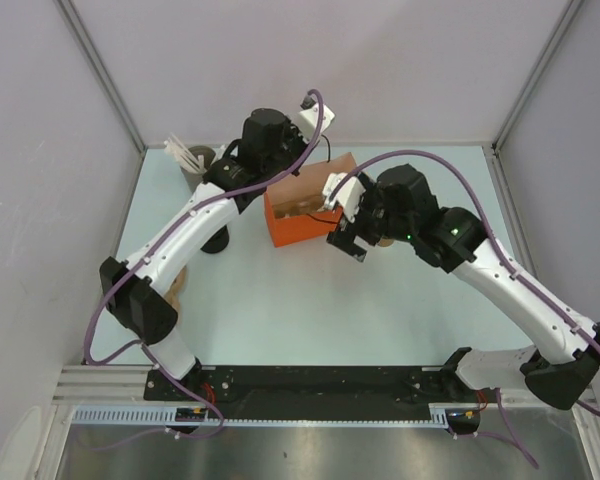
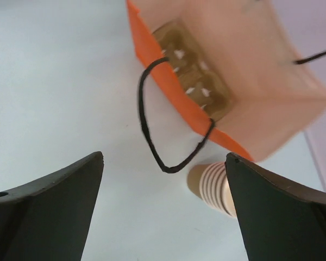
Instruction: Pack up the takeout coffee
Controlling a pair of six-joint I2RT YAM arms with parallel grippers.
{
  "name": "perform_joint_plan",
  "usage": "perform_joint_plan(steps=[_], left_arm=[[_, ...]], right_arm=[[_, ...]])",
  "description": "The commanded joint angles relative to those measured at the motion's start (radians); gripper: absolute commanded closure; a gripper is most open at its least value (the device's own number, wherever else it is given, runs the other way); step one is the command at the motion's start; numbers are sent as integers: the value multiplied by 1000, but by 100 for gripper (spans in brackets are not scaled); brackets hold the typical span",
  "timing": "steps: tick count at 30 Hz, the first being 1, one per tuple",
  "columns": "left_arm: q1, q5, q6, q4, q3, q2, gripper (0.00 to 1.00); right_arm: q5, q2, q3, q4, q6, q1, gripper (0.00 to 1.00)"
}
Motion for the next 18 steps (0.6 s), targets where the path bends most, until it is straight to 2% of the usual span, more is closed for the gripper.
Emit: perform_joint_plan(steps=[1, 7, 18], left_arm=[[10, -56, 35, 55, 53, 20, 92], [16, -74, 62, 93, 73, 56, 93], [26, -93, 91, 136, 168, 152, 97]], right_arm=[[39, -11, 142, 41, 45, -46, 0], [25, -36, 171, 60, 90, -142, 0], [-47, -88, 79, 158, 189, -371, 0]])
